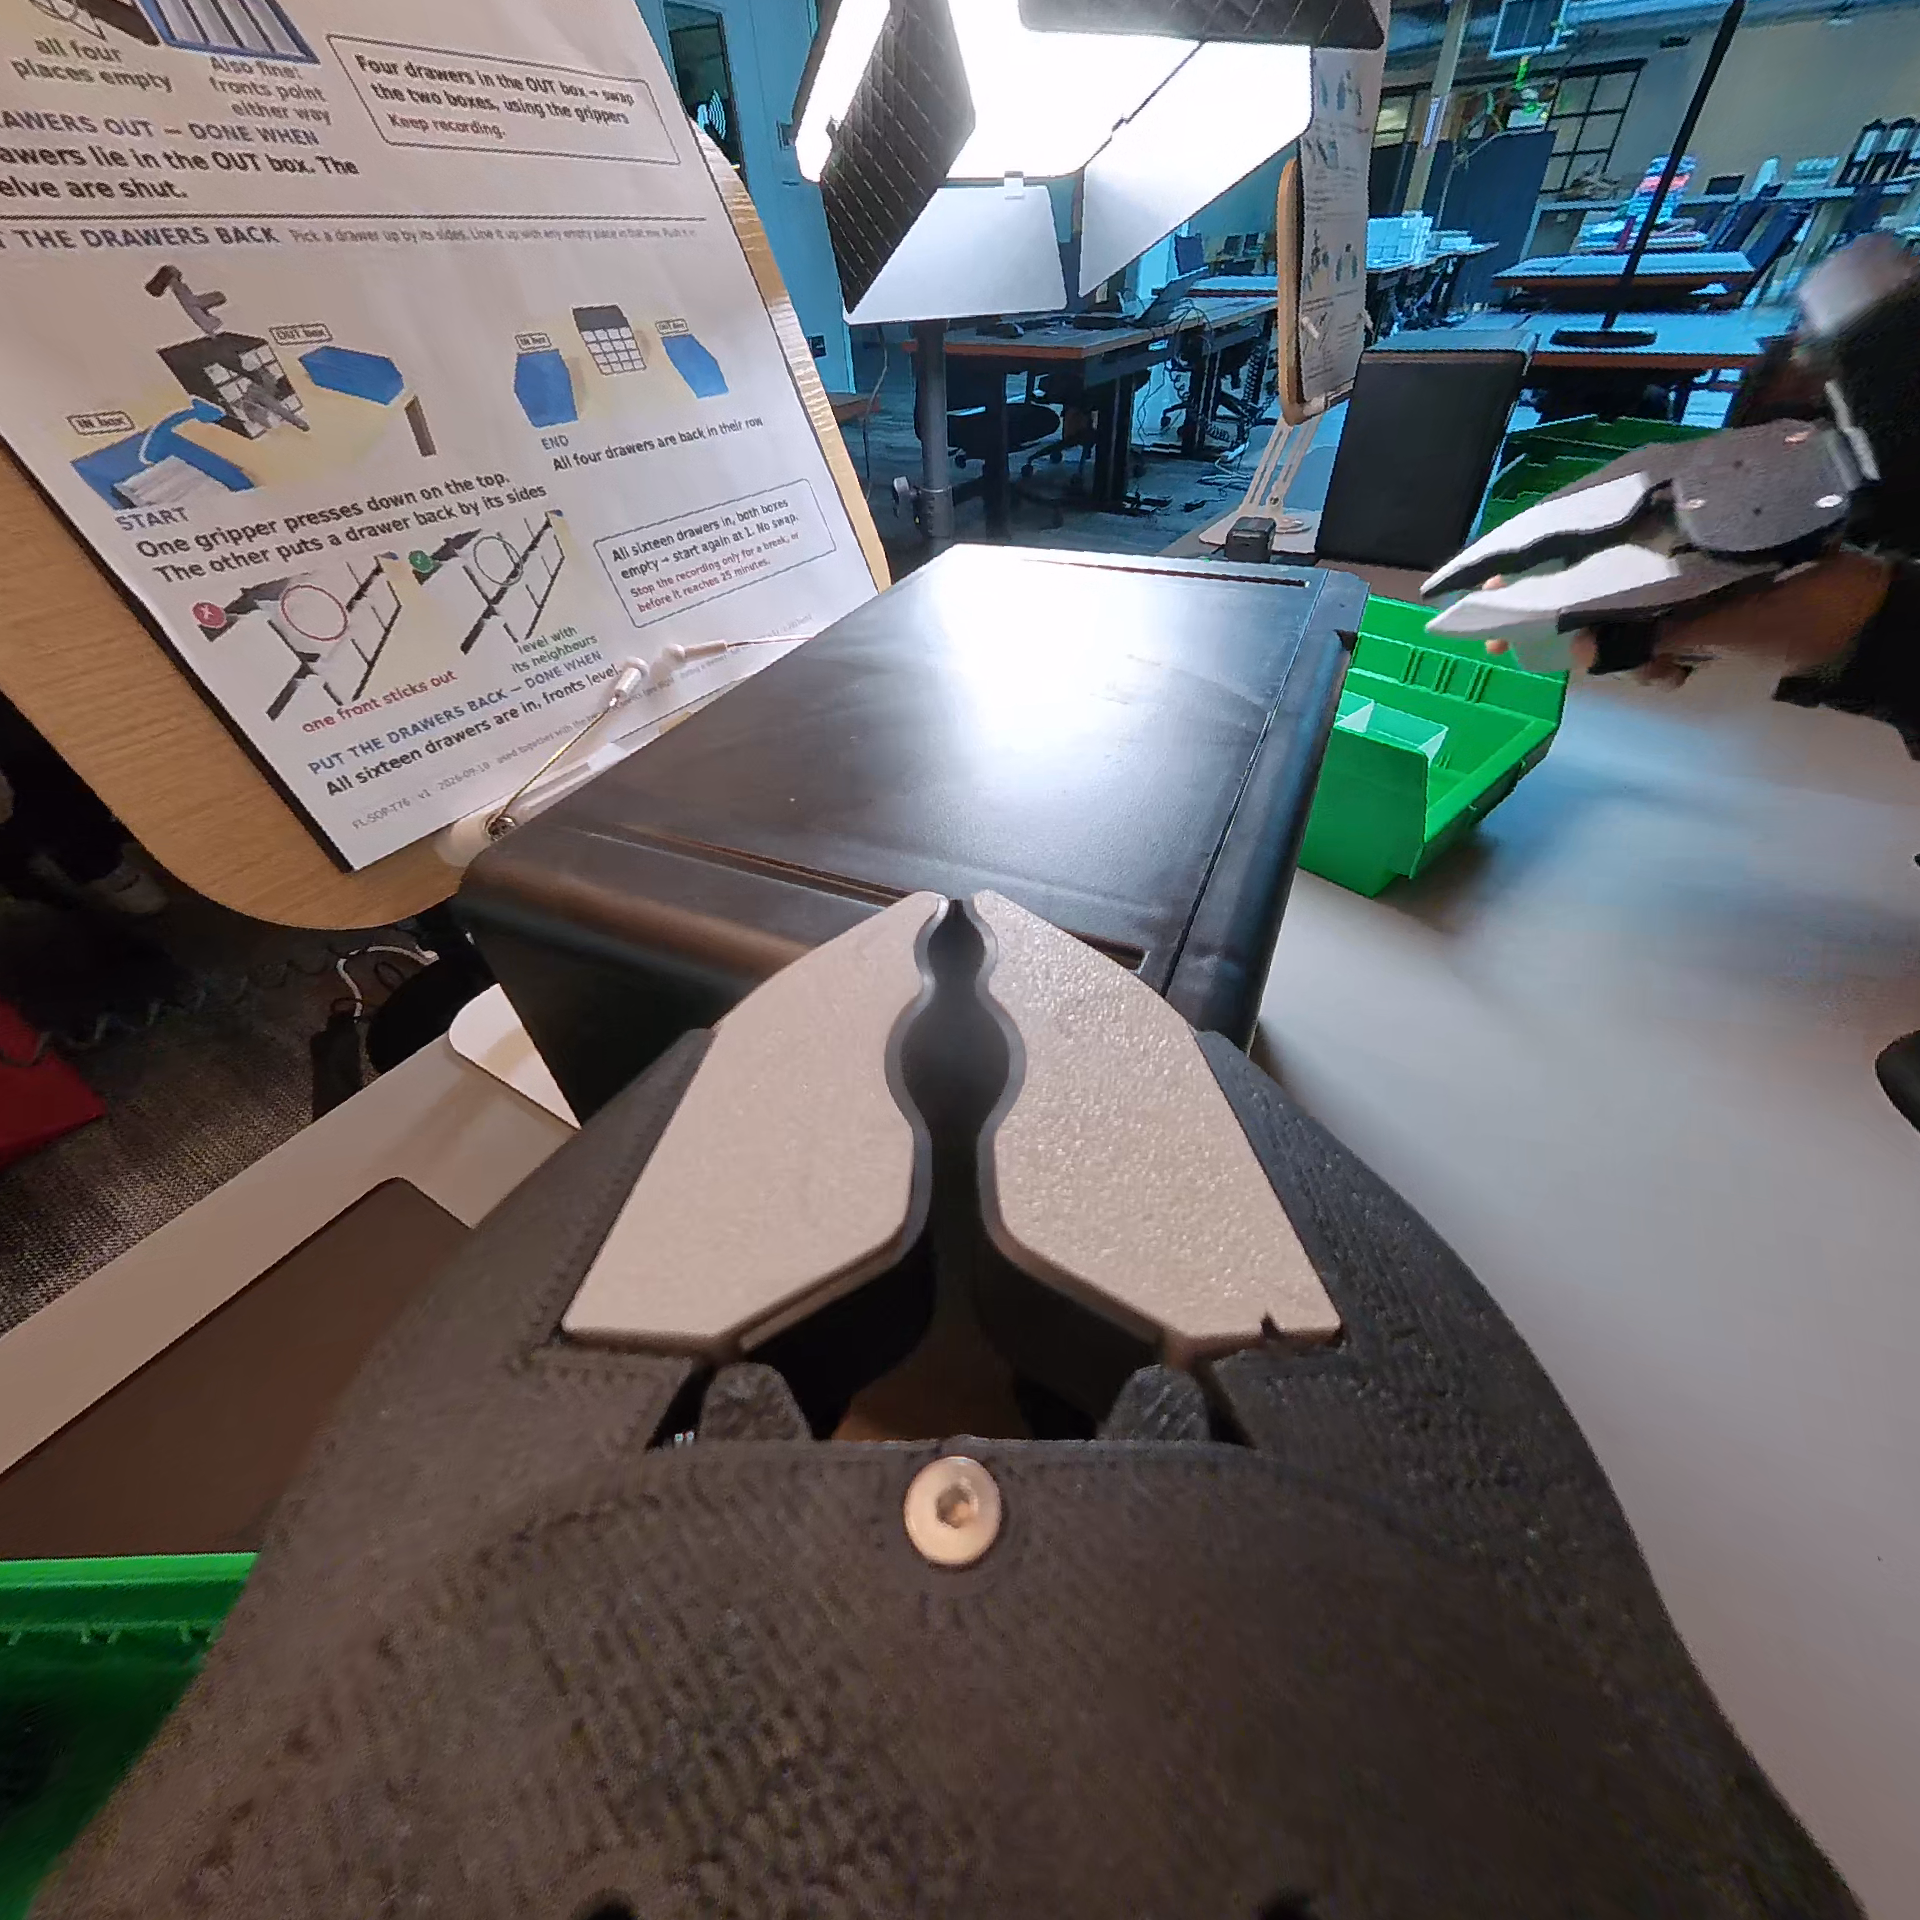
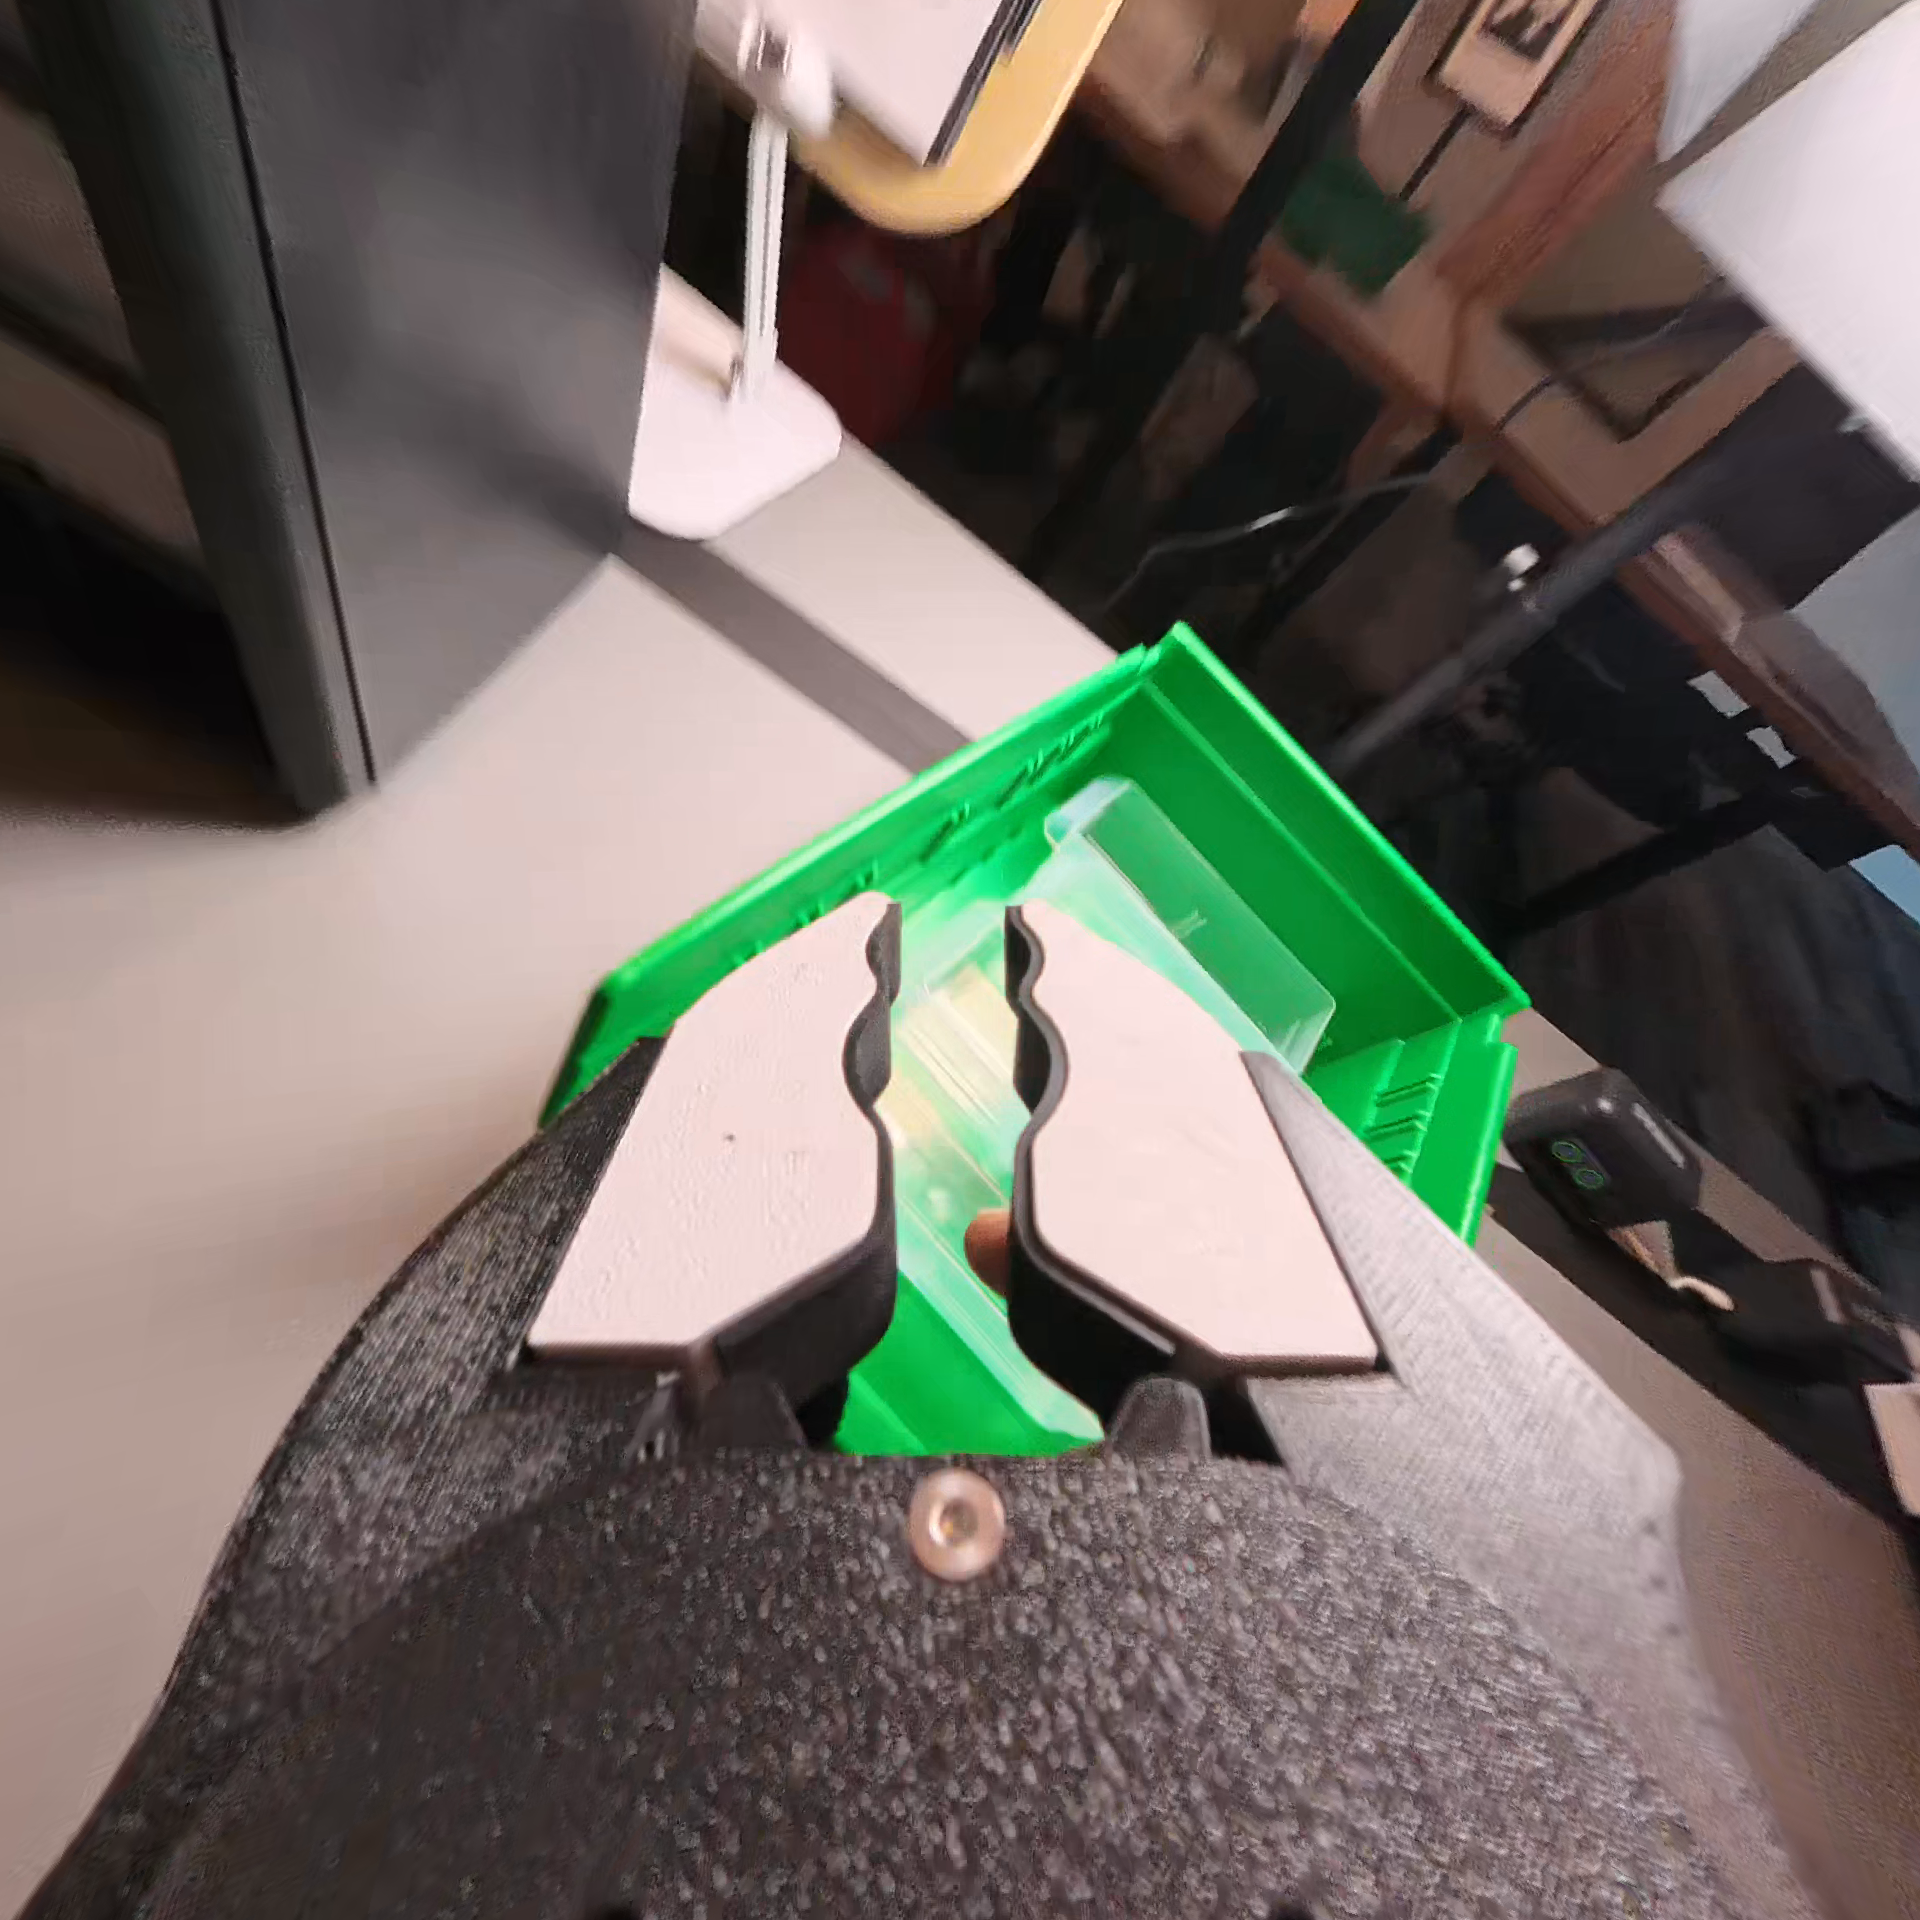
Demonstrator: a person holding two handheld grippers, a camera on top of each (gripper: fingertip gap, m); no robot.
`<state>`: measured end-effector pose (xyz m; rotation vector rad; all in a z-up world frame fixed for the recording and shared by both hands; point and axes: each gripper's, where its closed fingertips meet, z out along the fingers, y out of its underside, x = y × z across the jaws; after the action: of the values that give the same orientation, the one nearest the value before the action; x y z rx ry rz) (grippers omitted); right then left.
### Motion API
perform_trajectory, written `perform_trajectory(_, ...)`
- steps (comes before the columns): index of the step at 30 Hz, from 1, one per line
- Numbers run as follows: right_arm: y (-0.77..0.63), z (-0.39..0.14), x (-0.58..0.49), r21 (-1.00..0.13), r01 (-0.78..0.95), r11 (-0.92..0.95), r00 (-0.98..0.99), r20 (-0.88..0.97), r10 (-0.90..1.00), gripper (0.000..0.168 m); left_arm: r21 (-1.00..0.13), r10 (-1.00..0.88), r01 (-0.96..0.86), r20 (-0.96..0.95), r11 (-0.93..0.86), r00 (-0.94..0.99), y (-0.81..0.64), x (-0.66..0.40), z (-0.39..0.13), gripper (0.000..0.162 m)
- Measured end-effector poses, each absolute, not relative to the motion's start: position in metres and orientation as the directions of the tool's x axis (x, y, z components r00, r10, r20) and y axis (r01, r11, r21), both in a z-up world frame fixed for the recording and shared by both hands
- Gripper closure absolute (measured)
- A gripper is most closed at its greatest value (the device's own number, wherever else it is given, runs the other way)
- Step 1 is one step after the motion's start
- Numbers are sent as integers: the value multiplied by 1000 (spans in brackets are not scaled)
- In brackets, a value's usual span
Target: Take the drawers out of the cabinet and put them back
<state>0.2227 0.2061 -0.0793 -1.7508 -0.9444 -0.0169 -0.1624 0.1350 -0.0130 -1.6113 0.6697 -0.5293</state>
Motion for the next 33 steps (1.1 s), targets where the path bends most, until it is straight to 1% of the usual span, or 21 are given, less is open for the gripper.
perform_trajectory(1, 202, -70, 220, -844, 532, -68, 722, 410, 558, 146, -989, -686, -125, -36, -81, 727, 135, -162, -13, 162)
perform_trajectory(3, 193, -56, 215, -907, 421, -13, 776, 353, 523, 142, -989, -682, -125, -37, -81, 730, 135, -163, -13, 162)
perform_trajectory(5, 182, -49, 206, -944, 329, 39, 806, 302, 509, 137, -988, -676, -132, -44, -79, 736, 135, -163, -13, 162)
perform_trajectory(8, 165, -44, 188, -975, 188, 122, 833, 224, 505, 132, -983, -654, -167, -77, -77, 753, 136, -163, -13, 162)
perform_trajectory(9, 161, -45, 183, -973, 172, 155, 838, 227, 496, 132, -980, -642, -185, -94, -76, 761, 136, -163, -13, 162)
perform_trajectory(10, 159, -48, 177, -965, 183, 188, 838, 253, 483, 131, -976, -624, -205, -117, -70, 772, 136, -164, -12, 162)
perform_trajectory(12, 155, -59, 164, -935, 271, 228, 809, 349, 473, 127, -975, -574, -221, -163, -33, 803, 135, -167, -3, 162)
perform_trajectory(14, 153, -70, 152, -907, 344, 245, 771, 421, 478, 123, -982, -540, -186, -170, 25, 824, 126, -172, 16, 161)
perform_trajectory(16, 151, -83, 144, -897, 383, 221, 739, 441, 510, 117, -990, -514, -132, -137, 47, 847, 112, -183, 34, 155)
perform_trajectory(19, 151, -93, 143, -878, 441, 187, 701, 467, 539, 110, -995, -496, -94, -73, -18, 865, 89, -204, 40, 144)
perform_trajectory(21, 151, -95, 148, -860, 483, 161, 679, 485, 551, 108, -982, -449, -145, -77, -119, 890, 79, -223, 19, 136)
perform_trajectory(23, 152, -93, 158, -854, 505, 125, 678, 483, 555, 104, -940, -397, -230, -116, -253, 910, 67, -243, -23, 127)
perform_trajectory(25, 153, -91, 170, -845, 528, 87, 681, 482, 551, 101, -859, -364, -305, -152, -411, 919, 53, -260, -77, 112)
perform_trajectory(27, 157, -95, 187, -806, 591, 28, 669, 509, 542, 97, -771, -345, -353, -185, -530, 920, 37, -273, -127, 103)
perform_trajectory(30, 158, -117, 214, -701, 703, -123, 615, 511, 600, 96, -685, -303, -408, -276, -603, 912, 26, -287, -167, 96)
perform_trajectory(31, 155, -131, 221, -643, 743, -188, 587, 489, 645, 97, -666, -304, -442, -321, -601, 897, 26, -289, -172, 93)
perform_trajectory(32, 153, -144, 230, -566, 790, -234, 551, 490, 675, 98, -658, -315, -461, -337, -595, 887, 26, -286, -175, 98)
perform_trajectory(33, 153, -154, 239, -480, 841, -251, 503, 520, 691, 99, -637, -329, -478, -347, -605, 878, 26, -285, -178, 97)
